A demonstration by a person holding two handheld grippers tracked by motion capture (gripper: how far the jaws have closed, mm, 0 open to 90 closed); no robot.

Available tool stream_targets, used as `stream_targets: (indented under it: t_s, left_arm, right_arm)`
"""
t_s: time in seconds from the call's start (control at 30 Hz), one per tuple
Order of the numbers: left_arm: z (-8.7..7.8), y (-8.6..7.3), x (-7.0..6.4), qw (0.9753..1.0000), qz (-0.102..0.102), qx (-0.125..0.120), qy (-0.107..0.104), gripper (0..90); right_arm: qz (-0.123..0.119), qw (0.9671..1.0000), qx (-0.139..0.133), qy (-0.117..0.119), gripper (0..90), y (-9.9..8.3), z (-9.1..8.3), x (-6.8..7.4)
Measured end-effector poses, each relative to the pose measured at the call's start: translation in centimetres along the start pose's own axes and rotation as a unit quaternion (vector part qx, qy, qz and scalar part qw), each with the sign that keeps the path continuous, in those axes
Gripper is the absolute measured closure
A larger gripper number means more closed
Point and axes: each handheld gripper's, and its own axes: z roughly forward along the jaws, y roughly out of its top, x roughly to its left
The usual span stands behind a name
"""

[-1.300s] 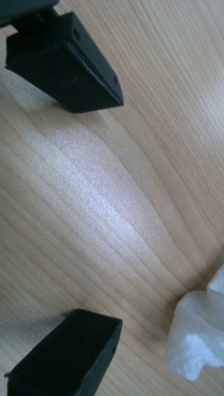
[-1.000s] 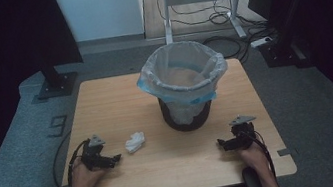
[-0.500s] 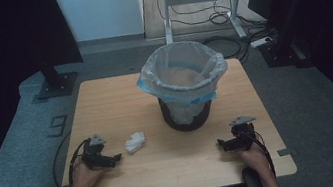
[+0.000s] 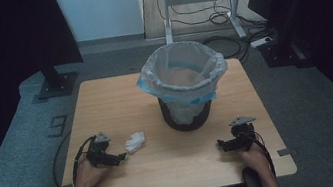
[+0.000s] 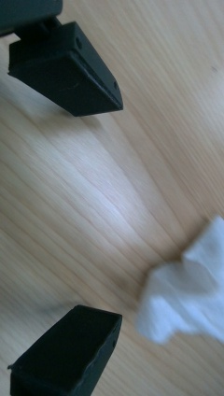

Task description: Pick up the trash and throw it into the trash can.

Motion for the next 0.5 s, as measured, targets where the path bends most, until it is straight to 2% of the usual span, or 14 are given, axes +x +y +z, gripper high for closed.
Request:
stream_targets:
  t_s: [0.3, 0.5]
  left_arm:
    - [0.7, 2.8, -1.2, 0.9992, 0.026, -0.024, -0.017, 4.7]
    - [1.7, 3.8, -1.7, 0.9988, 0.039, -0.021, -0.021, 9.3]
  right_arm:
    - [0.0, 1.0, 0.0, 0.0, 0.0, 0.0, 0.0, 0.0]
    - [-0.001, 1.0, 0.0, 0.001, 0.0, 0.0, 0.0, 0.1]
